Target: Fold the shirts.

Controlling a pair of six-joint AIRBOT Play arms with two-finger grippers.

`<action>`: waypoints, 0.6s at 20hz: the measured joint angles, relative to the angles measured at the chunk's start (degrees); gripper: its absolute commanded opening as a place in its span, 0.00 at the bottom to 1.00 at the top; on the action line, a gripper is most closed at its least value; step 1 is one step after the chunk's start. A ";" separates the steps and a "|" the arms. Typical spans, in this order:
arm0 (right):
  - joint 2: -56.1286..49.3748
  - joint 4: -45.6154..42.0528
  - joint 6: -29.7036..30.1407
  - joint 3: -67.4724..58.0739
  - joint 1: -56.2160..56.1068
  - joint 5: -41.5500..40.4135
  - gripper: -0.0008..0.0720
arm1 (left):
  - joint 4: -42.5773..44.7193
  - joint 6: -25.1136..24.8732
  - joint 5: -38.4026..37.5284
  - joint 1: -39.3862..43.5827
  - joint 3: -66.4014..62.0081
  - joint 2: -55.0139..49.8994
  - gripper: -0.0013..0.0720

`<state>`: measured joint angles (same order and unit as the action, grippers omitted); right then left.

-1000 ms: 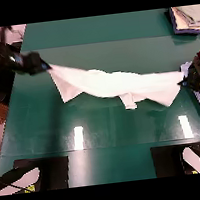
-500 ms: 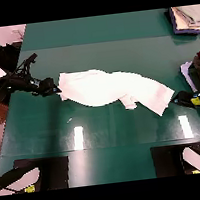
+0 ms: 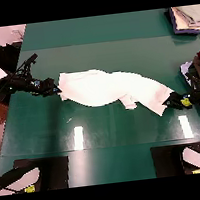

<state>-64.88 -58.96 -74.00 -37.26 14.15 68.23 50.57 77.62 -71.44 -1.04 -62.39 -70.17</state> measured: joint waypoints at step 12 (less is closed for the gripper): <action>16.68 1.18 0.11 -13.25 3.85 -2.19 0.03 | -1.64 0.02 -1.88 -0.59 -14.88 0.92 0.05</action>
<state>-48.21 -57.78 -73.89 -50.50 18.00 66.04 48.93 77.65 -73.32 -1.63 -77.28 -69.25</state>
